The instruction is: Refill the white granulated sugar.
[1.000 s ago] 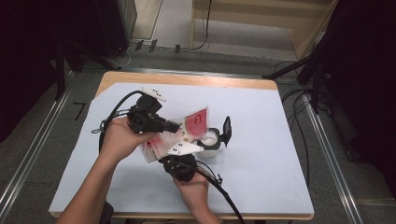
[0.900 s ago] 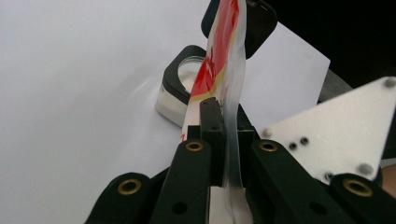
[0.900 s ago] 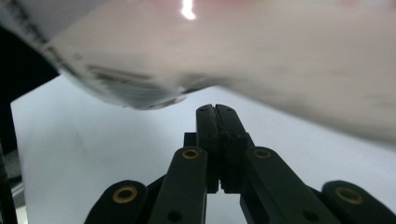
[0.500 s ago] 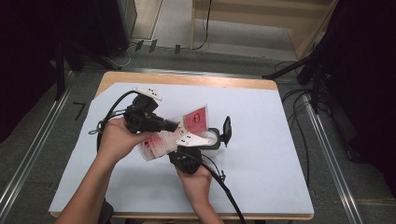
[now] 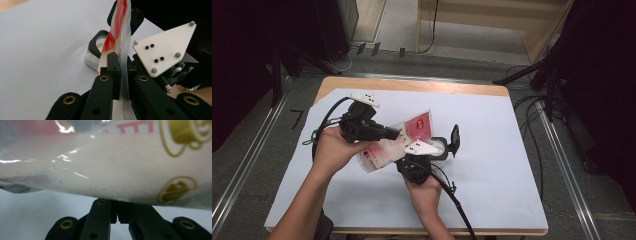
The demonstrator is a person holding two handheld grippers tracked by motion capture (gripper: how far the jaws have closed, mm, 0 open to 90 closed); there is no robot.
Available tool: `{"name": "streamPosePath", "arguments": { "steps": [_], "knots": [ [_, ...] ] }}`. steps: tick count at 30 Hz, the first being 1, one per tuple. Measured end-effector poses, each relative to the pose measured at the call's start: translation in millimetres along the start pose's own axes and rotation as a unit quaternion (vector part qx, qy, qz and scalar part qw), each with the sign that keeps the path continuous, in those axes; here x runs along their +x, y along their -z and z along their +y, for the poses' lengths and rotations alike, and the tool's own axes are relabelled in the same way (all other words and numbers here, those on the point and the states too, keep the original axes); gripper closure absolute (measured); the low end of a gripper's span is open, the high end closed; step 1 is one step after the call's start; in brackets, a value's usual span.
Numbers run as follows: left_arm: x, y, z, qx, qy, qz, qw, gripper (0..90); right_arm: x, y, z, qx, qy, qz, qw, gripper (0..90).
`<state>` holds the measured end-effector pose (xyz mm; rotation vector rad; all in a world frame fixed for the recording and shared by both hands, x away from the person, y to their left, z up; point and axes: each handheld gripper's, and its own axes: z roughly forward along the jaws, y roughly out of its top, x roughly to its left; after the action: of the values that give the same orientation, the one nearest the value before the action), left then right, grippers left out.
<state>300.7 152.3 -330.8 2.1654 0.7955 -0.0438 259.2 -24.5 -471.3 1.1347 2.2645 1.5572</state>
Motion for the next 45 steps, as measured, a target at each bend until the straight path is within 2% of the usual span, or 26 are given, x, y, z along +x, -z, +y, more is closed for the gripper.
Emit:
{"name": "streamPosePath", "arguments": {
  "steps": [8, 25, 33, 35, 37, 40, 42, 45],
  "knots": [
    [0.4, 4.5, -5.3, -0.011, -0.004, -0.003, 0.9999, 89.7, -4.6, 0.9, 1.6, -0.005, -0.006, -0.007, 0.9999, 89.1],
    [3.0, 11.5, -18.5, -0.031, 0.008, -0.01, 0.9994, 89.4, -18.7, 10.6, 10.7, -0.016, -0.015, -0.03, 0.9993, 89.3],
    [2.1, 13.1, -25.5, -0.029, 0.006, -0.018, 0.9994, 89.2, -21.4, 15.0, 16.6, -0.025, -0.014, -0.037, 0.9989, 90.0],
    [3.6, 11.8, -28.9, -0.027, 0.009, -0.029, 0.9992, 88.8, -22.4, 16.0, 18.1, -0.028, -0.014, -0.039, 0.9987, 90.0],
    [4.3, 10.5, -32.3, -0.02, 0.007, -0.03, 0.9993, 89.0, -24.0, 17.8, 19.3, -0.03, -0.012, -0.041, 0.9986, 90.0],
    [3.1, 9.0, -35.9, -0.015, 0.002, -0.024, 0.9996, 89.7, -24.9, 19.9, 21.3, -0.032, -0.006, -0.046, 0.9984, 90.0],
    [2.3, 8.7, -38.3, -0.021, -0.001, -0.026, 0.9994, 90.0, -25.9, 20.0, 23.2, -0.033, -0.006, -0.044, 0.9985, 90.0],
    [3.8, 9.9, -40.3, -0.026, 0.0, -0.011, 0.9996, 90.0, -24.6, 16.4, 23.5, -0.021, 0.009, -0.05, 0.9985, 90.0]
  ]
}}
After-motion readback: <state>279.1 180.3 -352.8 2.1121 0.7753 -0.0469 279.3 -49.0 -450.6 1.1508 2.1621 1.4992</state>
